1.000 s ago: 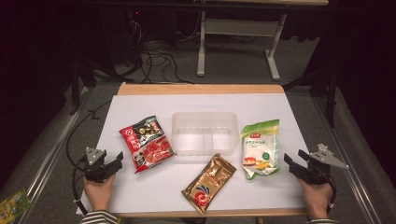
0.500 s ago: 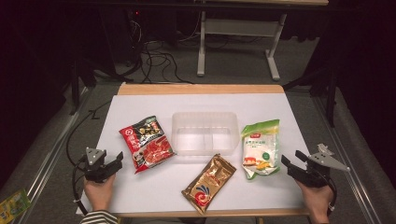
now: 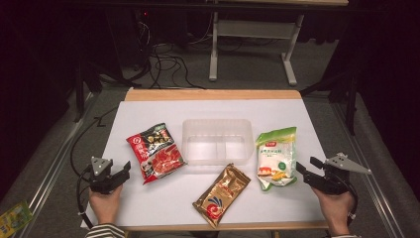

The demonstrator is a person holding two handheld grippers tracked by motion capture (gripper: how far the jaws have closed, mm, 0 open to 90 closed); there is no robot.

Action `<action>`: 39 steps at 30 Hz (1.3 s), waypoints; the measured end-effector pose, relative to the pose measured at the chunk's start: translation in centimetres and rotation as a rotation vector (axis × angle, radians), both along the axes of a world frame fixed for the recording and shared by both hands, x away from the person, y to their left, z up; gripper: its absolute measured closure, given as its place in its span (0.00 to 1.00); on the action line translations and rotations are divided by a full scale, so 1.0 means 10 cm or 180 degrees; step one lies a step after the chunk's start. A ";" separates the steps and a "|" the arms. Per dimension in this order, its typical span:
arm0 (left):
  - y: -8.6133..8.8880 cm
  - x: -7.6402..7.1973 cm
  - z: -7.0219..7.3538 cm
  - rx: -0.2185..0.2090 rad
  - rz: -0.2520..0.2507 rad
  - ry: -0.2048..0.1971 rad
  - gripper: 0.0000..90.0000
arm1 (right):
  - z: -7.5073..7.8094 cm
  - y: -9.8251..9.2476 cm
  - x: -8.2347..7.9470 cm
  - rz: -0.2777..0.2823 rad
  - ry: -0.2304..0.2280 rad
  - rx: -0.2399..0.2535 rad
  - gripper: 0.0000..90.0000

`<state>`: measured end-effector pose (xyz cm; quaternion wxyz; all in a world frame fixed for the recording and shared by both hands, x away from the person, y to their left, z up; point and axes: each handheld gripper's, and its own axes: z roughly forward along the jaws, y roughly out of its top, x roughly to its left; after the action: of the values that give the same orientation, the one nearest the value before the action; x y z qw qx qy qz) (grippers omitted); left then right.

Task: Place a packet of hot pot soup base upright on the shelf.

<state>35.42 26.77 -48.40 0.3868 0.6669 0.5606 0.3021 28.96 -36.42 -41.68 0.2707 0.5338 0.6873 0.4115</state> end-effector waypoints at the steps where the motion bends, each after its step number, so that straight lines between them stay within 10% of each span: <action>1: 0.00 0.00 0.00 0.0000 -0.0001 -0.0001 0.37 | 0.02 0.02 0.03 0.0009 0.0015 0.0019 0.43; 39: -0.02 0.00 0.00 0.0035 0.0045 -0.0006 0.35 | 0.13 0.17 0.75 0.0239 0.0672 0.0082 0.46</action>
<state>35.41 26.60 -48.41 0.3815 0.6648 0.5633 0.3086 36.48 -34.74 -40.41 0.1743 0.5516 0.7261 0.3716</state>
